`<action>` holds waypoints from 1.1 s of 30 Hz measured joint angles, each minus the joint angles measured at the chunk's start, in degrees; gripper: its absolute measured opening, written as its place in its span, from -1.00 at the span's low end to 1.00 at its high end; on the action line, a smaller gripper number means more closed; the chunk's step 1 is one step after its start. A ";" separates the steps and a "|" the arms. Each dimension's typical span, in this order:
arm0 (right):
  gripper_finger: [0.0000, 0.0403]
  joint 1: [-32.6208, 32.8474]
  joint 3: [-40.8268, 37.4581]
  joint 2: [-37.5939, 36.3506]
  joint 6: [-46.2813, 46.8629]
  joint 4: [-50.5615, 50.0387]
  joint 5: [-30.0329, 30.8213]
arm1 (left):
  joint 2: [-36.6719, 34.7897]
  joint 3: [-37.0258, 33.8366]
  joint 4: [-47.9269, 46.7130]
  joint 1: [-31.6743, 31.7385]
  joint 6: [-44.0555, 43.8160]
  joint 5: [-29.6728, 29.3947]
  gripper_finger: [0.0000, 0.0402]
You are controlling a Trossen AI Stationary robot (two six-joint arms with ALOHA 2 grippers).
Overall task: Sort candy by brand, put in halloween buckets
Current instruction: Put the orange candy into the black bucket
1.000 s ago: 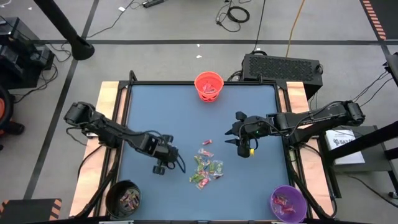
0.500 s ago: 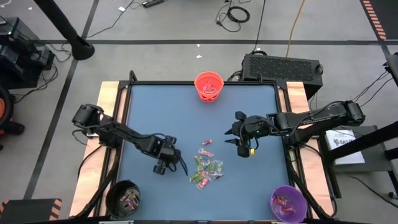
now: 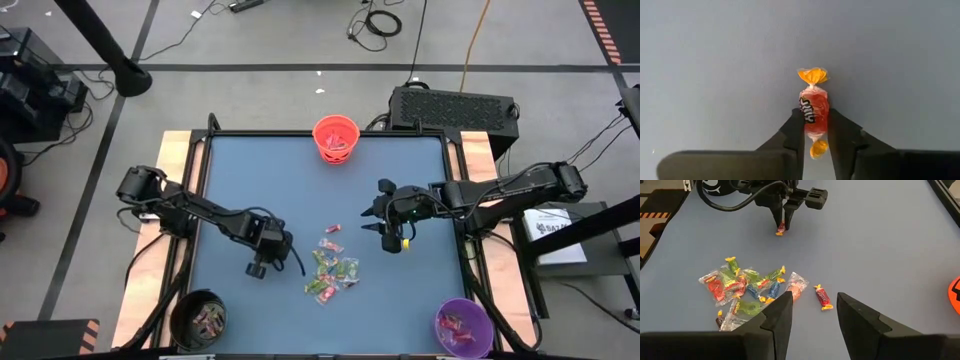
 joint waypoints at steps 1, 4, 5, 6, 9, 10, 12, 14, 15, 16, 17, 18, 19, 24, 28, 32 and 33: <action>-0.28 0.00 0.01 0.00 0.00 0.01 0.00 | -0.48 -0.03 0.00 0.00 -0.02 0.00 -0.69; -0.28 0.00 0.01 -0.01 0.00 -0.01 0.00 | -1.90 -0.20 -0.14 0.01 -0.13 -0.82 -0.71; -0.28 0.00 -0.01 0.00 0.00 -0.01 0.00 | -2.74 -0.31 -0.62 0.07 -0.15 -1.64 -0.71; -0.28 0.00 0.01 0.00 -0.02 -0.03 0.00 | -3.88 -0.33 -0.94 0.13 -0.17 -1.99 -0.71; -0.28 0.00 0.00 -0.01 -0.02 -0.05 0.00 | -8.02 -0.22 -0.79 0.07 -0.21 -3.67 -0.72; -0.28 0.00 0.01 0.00 -0.02 -0.05 0.00 | -9.64 -0.22 -0.97 0.04 -0.21 -4.54 -0.72; -0.28 0.00 0.00 -0.01 -0.02 -0.05 0.00 | -13.22 -0.18 -0.74 0.04 -0.17 -6.34 -0.72; -0.28 0.00 0.01 -0.01 -0.04 -0.05 0.00 | -17.05 0.29 -0.68 -0.02 -0.14 -9.57 -0.72; -0.28 0.00 0.01 -0.01 -0.05 -0.05 0.00 | -18.93 0.54 -0.46 -0.13 0.02 -11.36 -0.72; -0.28 0.00 0.01 -0.01 -0.22 -0.05 0.00 | -20.77 0.87 -0.35 -0.33 0.45 -13.14 -0.72; -0.28 0.00 0.01 0.00 -0.40 -0.05 0.00 | -22.58 1.16 0.27 -0.54 1.16 -14.97 -0.72; -0.28 0.00 0.01 -0.01 -0.44 -0.05 0.00 | -24.27 1.38 1.48 -0.83 1.49 -16.78 -0.72; -0.28 0.02 0.01 -0.01 -0.44 -0.05 0.00 | -25.93 1.54 2.91 -1.00 1.68 -18.49 -0.72; -0.28 0.00 0.00 -0.01 -0.45 0.01 0.00 | -31.91 1.79 11.87 -1.27 1.72 -26.92 -0.73; -0.28 0.00 0.01 -0.01 -0.45 0.08 0.00 | -33.54 1.84 20.36 -1.27 1.70 -29.15 -0.73; -0.28 0.00 0.01 -0.01 -0.46 0.09 0.00 | -33.57 1.84 24.18 -1.05 -2.14 -30.77 -0.73; -0.28 0.00 0.01 -0.01 -0.44 0.10 0.00 | -33.57 1.84 24.78 -1.04 -3.40 -31.27 -0.73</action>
